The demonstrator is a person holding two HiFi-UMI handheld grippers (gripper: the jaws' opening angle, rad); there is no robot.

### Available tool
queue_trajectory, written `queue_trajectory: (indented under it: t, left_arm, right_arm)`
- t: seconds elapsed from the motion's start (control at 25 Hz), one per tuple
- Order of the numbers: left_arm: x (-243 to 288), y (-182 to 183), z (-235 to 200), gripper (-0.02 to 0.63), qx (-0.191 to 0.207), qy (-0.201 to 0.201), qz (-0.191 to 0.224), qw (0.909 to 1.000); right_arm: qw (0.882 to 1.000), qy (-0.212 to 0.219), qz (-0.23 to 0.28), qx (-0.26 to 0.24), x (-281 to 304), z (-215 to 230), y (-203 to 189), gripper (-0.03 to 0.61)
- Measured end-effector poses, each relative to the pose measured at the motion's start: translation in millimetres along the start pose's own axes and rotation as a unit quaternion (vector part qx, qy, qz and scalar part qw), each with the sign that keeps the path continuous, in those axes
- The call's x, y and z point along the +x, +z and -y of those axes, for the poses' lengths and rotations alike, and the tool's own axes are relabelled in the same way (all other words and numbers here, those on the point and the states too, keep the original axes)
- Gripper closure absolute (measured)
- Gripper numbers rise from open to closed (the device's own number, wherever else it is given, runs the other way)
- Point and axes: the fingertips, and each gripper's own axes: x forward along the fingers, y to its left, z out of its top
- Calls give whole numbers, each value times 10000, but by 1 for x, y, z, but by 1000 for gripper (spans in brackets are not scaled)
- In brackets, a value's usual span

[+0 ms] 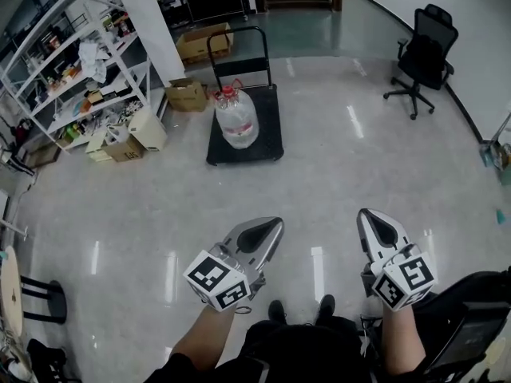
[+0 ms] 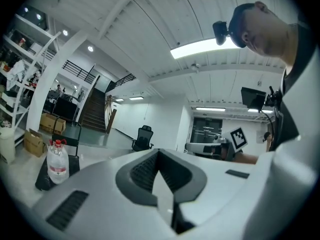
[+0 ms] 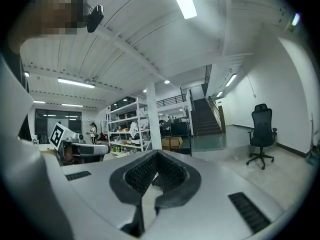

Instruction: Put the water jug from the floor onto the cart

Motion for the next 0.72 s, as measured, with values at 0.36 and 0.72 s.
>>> queue_trajectory:
  t: [0.36, 0.72]
  left_arm:
    - [-10, 28, 28, 614, 246, -16, 258, 9994]
    - [13, 26, 63, 614, 334, -181, 215, 9990]
  right_arm:
    - [9998, 49, 112, -160, -19, -6, 22, 578]
    - [9995, 141, 182, -212, -44, 15, 28, 578]
